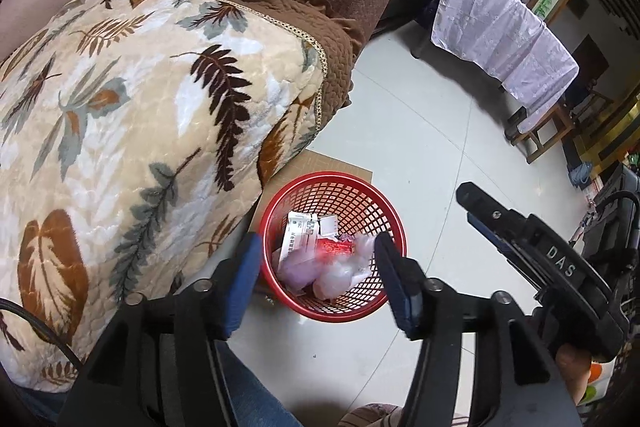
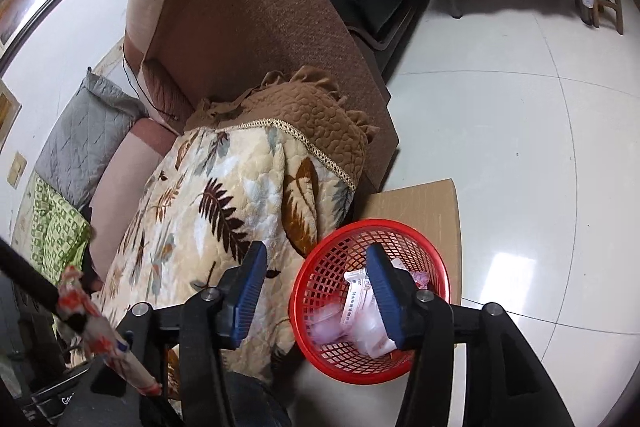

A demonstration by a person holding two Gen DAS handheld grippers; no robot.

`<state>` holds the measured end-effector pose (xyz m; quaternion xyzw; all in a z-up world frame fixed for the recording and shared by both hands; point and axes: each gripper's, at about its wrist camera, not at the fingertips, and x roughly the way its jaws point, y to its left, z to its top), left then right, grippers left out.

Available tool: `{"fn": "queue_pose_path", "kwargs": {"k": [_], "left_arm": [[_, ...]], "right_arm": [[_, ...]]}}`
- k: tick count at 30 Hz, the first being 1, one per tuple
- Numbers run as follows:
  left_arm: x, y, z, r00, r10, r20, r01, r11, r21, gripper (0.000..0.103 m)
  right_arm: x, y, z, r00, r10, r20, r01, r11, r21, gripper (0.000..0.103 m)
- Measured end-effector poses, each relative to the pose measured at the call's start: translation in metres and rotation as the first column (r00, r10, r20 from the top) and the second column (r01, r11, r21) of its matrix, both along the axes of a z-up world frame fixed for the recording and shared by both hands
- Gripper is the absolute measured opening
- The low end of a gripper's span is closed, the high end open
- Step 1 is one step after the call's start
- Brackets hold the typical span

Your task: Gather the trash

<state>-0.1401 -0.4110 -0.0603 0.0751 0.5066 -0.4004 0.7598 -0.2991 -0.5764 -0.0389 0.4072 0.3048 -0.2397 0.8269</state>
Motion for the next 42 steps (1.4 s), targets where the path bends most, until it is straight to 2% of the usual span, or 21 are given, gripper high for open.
{"fn": "queue_pose_path", "kwargs": {"k": [4,9,13,19,29,42], "left_arm": [[-0.005,0.012,0.01,0.999,0.013,0.037,-0.013,1.0,0.004,0.069],[-0.02,0.035,0.03,0.992,0.041,0.119,-0.041,0.999,-0.004,0.075],[-0.027,0.058,0.045,0.982,0.085,0.171,-0.085,0.996,-0.008,0.077],[-0.042,0.09,0.063,0.954,0.133,0.27,-0.139,0.99,0.004,0.082],[-0.062,0.107,0.073,0.955,0.134,0.264,-0.135,0.991,-0.013,0.082],[-0.083,0.098,0.078,0.948,0.104,0.3,-0.112,0.994,0.009,0.082]], "right_arm": [[-0.002,0.011,0.015,1.0,0.004,0.013,-0.004,0.999,-0.034,0.068],[-0.008,0.026,0.031,1.0,0.007,0.028,-0.006,0.998,-0.062,0.076],[-0.012,0.041,0.039,0.999,0.031,0.013,-0.03,0.995,-0.097,0.077],[-0.017,0.069,0.047,0.997,0.078,-0.025,-0.081,0.985,-0.151,0.081],[-0.048,0.102,0.083,0.994,0.085,-0.065,-0.101,0.947,-0.304,0.091],[-0.057,0.103,0.078,0.994,0.083,-0.071,-0.1,0.956,-0.276,0.092]]}}
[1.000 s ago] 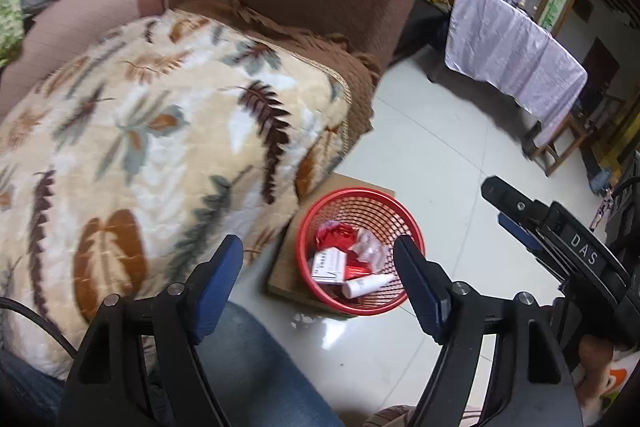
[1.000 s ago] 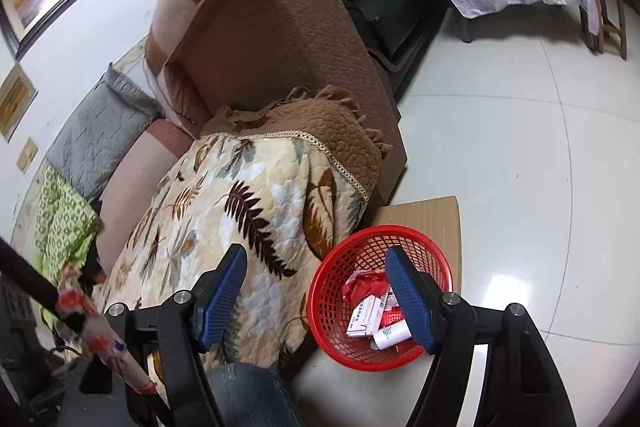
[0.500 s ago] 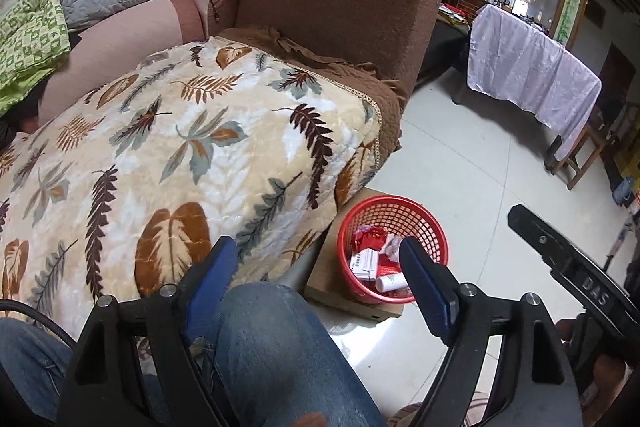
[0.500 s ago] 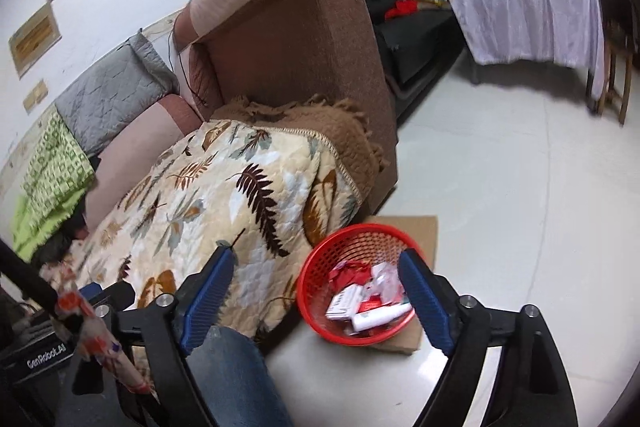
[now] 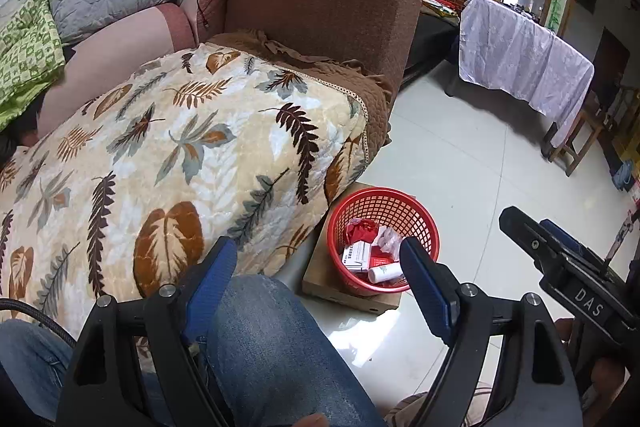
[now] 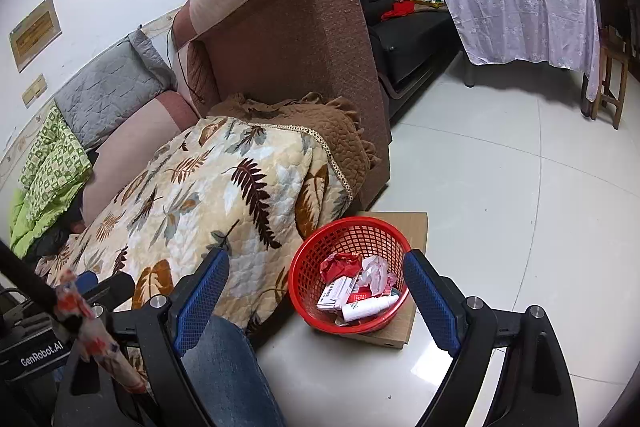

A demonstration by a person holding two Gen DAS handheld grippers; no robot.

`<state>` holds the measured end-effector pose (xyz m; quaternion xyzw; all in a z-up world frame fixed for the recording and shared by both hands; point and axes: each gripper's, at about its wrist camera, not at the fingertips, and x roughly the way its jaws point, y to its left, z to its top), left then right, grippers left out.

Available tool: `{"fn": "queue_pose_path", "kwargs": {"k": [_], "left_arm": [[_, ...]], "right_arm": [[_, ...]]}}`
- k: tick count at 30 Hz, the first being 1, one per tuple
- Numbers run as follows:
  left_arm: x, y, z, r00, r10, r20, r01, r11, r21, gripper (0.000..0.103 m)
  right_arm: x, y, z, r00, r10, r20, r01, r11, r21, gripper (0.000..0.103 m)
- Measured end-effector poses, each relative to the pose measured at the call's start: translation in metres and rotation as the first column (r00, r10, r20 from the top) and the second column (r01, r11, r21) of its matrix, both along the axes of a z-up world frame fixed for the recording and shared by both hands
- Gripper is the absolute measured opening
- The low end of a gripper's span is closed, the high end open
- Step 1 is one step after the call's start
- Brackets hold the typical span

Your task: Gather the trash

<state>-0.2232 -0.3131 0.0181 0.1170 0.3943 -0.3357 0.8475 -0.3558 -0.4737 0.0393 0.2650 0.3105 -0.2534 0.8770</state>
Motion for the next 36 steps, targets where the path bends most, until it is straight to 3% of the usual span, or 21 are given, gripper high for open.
{"fn": "queue_pose_path", "kwargs": {"k": [24,36], "left_arm": [[0.001,0.002,-0.001,1.0,0.01,0.002,-0.01,1.0,0.002,0.083],[0.021,0.008,-0.003,1.0,-0.014,-0.023,0.013,0.999,-0.045,0.083]], "right_arm": [[0.002,0.004,-0.004,1.0,0.008,-0.015,-0.008,1.0,-0.005,0.092],[0.029,0.0,-0.01,0.999,0.025,-0.039,-0.025,1.0,0.015,0.092]]}}
